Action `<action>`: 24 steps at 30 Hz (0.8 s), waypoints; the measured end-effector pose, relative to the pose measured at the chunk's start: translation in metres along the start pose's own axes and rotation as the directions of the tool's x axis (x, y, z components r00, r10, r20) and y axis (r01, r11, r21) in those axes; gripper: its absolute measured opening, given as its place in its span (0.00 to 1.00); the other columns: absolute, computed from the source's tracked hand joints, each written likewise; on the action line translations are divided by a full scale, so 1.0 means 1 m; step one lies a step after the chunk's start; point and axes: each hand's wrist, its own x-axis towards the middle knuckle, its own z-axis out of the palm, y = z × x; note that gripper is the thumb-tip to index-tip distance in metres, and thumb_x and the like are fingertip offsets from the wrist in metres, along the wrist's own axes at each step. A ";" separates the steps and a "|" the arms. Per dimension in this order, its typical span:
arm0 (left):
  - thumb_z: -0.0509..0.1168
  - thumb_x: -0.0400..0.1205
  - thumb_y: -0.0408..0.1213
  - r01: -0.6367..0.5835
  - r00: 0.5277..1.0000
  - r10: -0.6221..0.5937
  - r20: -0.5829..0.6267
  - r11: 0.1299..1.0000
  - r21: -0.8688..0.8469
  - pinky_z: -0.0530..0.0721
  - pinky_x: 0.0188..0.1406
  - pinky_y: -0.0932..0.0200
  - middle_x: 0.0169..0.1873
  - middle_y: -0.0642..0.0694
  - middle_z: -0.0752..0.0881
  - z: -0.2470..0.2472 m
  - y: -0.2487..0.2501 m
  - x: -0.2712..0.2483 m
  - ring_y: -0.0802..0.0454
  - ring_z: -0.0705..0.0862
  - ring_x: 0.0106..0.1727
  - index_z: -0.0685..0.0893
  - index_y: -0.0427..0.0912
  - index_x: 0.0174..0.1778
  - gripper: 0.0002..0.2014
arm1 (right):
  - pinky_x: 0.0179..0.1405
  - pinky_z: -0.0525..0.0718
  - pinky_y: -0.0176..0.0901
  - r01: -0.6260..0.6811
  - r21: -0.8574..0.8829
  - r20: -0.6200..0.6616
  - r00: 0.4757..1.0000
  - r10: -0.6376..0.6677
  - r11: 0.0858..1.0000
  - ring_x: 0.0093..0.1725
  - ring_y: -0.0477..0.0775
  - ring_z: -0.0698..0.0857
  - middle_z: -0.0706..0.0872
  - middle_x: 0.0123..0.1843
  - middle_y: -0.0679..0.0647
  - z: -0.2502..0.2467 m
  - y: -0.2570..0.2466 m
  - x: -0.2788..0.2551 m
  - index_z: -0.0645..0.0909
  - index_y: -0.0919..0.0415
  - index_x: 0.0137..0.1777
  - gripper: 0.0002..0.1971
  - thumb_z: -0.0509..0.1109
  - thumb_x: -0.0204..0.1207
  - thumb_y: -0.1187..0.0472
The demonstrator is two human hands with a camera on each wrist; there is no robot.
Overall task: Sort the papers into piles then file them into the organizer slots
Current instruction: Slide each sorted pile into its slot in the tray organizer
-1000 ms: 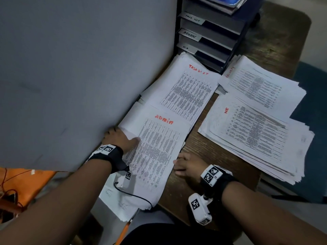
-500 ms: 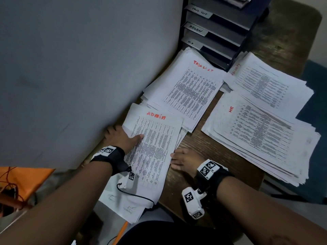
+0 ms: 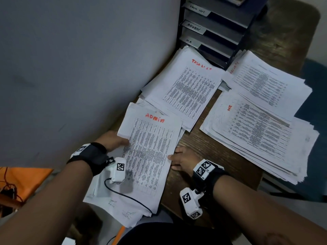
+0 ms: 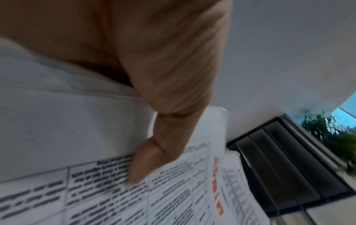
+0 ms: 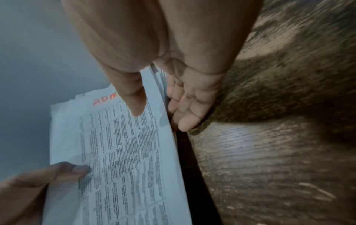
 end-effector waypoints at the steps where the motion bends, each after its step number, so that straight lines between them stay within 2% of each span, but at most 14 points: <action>1: 0.77 0.74 0.30 0.009 0.999 -0.008 0.042 1.000 -0.022 0.84 0.37 0.60 0.44 0.41 0.92 0.000 0.000 -0.005 0.47 0.90 0.39 0.90 0.36 0.51 0.11 | 0.49 0.87 0.51 0.006 -0.019 0.010 1.000 -0.006 1.000 0.55 0.59 0.88 0.87 0.62 0.63 0.000 0.000 -0.001 0.71 0.66 0.70 0.26 0.77 0.74 0.67; 3: 0.76 0.74 0.29 -0.011 0.994 0.014 0.109 0.999 -0.032 0.87 0.37 0.60 0.43 0.40 0.93 0.000 0.000 -0.012 0.46 0.91 0.38 0.89 0.35 0.50 0.10 | 0.55 0.85 0.54 0.007 -0.047 0.023 1.000 -0.005 0.999 0.52 0.56 0.88 0.88 0.61 0.61 -0.001 0.000 -0.001 0.72 0.66 0.68 0.24 0.76 0.74 0.68; 5: 0.77 0.73 0.29 -0.054 0.990 0.059 0.126 0.998 -0.043 0.86 0.36 0.61 0.39 0.41 0.93 0.000 0.000 -0.021 0.46 0.91 0.35 0.90 0.33 0.49 0.10 | 0.53 0.85 0.52 0.008 -0.046 0.029 1.000 -0.007 0.999 0.51 0.55 0.87 0.88 0.59 0.60 -0.002 0.001 -0.001 0.72 0.66 0.68 0.26 0.77 0.73 0.69; 6: 0.79 0.71 0.31 -0.065 0.989 0.074 0.128 0.995 -0.072 0.88 0.41 0.58 0.39 0.39 0.93 -0.001 0.000 -0.025 0.42 0.92 0.38 0.91 0.32 0.48 0.12 | 0.51 0.85 0.50 0.013 -0.035 0.026 1.000 -0.012 0.999 0.50 0.54 0.88 0.88 0.58 0.58 -0.003 0.000 -0.002 0.72 0.66 0.68 0.27 0.78 0.72 0.69; 8: 0.83 0.58 0.38 -0.068 0.986 0.092 0.136 0.983 -0.170 0.87 0.57 0.42 0.45 0.33 0.92 -0.003 0.000 -0.030 0.30 0.90 0.49 0.91 0.31 0.49 0.25 | 0.50 0.84 0.49 0.030 -0.015 0.041 0.999 -0.029 0.999 0.53 0.52 0.88 0.89 0.57 0.53 -0.006 0.000 -0.005 0.73 0.62 0.70 0.29 0.79 0.70 0.69; 9: 0.82 0.53 0.39 -0.077 0.984 0.112 0.142 0.970 -0.231 0.86 0.59 0.38 0.48 0.32 0.92 -0.004 0.001 -0.033 0.27 0.88 0.52 0.91 0.31 0.50 0.29 | 0.52 0.83 0.49 0.045 -0.005 0.066 0.997 -0.045 0.999 0.56 0.52 0.87 0.89 0.58 0.51 -0.007 -0.001 -0.009 0.74 0.59 0.71 0.30 0.80 0.69 0.68; 10: 0.81 0.51 0.38 -0.098 0.980 0.141 0.137 0.954 -0.284 0.87 0.57 0.40 0.49 0.32 0.91 -0.003 0.003 -0.035 0.26 0.88 0.54 0.90 0.31 0.51 0.31 | 0.53 0.83 0.47 0.063 0.007 0.095 0.993 -0.063 0.998 0.58 0.51 0.87 0.89 0.60 0.50 -0.009 -0.004 -0.016 0.76 0.58 0.70 0.29 0.79 0.70 0.68; 12: 0.80 0.51 0.32 -0.142 0.972 0.198 0.129 0.926 -0.351 0.90 0.50 0.49 0.50 0.32 0.91 0.000 0.013 -0.040 0.30 0.89 0.53 0.90 0.31 0.50 0.28 | 0.54 0.85 0.46 0.110 0.093 0.169 0.978 -0.125 0.990 0.59 0.54 0.88 0.89 0.61 0.54 -0.015 -0.009 -0.026 0.80 0.61 0.69 0.24 0.76 0.72 0.71; 14: 0.83 0.51 0.33 -0.194 0.955 0.262 0.137 0.906 -0.376 0.88 0.54 0.48 0.51 0.33 0.91 0.005 0.026 -0.044 0.33 0.90 0.53 0.90 0.32 0.50 0.30 | 0.64 0.84 0.57 0.147 0.236 0.229 0.952 -0.202 0.961 0.63 0.62 0.87 0.88 0.64 0.61 -0.021 -0.017 -0.038 0.81 0.67 0.68 0.22 0.74 0.73 0.73; 15: 0.82 0.55 0.33 -0.210 0.946 0.287 0.149 0.897 -0.389 0.87 0.57 0.48 0.51 0.35 0.92 0.007 0.034 -0.046 0.35 0.90 0.54 0.90 0.32 0.51 0.27 | 0.67 0.81 0.62 0.163 0.288 0.232 0.944 -0.234 0.944 0.65 0.65 0.85 0.86 0.65 0.64 -0.025 -0.022 -0.042 0.80 0.68 0.69 0.23 0.73 0.73 0.73; 18: 0.73 0.73 0.23 -0.271 0.919 0.366 0.144 0.855 -0.442 0.87 0.50 0.55 0.49 0.43 0.93 0.019 0.063 -0.057 0.46 0.92 0.51 0.88 0.34 0.54 0.14 | 0.69 0.79 0.65 0.285 0.305 0.108 0.938 -0.330 0.909 0.67 0.67 0.84 0.86 0.65 0.66 -0.042 -0.042 -0.059 0.80 0.70 0.69 0.24 0.75 0.71 0.72; 21: 0.72 0.77 0.25 -0.367 0.883 0.459 0.092 0.800 -0.474 0.89 0.52 0.58 0.48 0.46 0.94 0.032 0.093 -0.073 0.50 0.92 0.50 0.89 0.37 0.54 0.11 | 0.71 0.76 0.67 0.477 0.204 -0.056 0.878 -0.476 0.855 0.65 0.63 0.85 0.88 0.63 0.63 -0.062 -0.069 -0.086 0.82 0.68 0.66 0.28 0.81 0.65 0.67; 24: 0.75 0.76 0.28 -0.508 0.816 0.577 -0.022 0.699 -0.504 0.89 0.55 0.55 0.50 0.48 0.93 0.048 0.120 -0.091 0.50 0.91 0.54 0.91 0.45 0.51 0.11 | 0.65 0.81 0.70 0.620 0.120 -0.189 0.781 -0.595 0.775 0.59 0.65 0.89 0.91 0.57 0.63 -0.085 -0.091 -0.118 0.87 0.63 0.58 0.19 0.81 0.65 0.67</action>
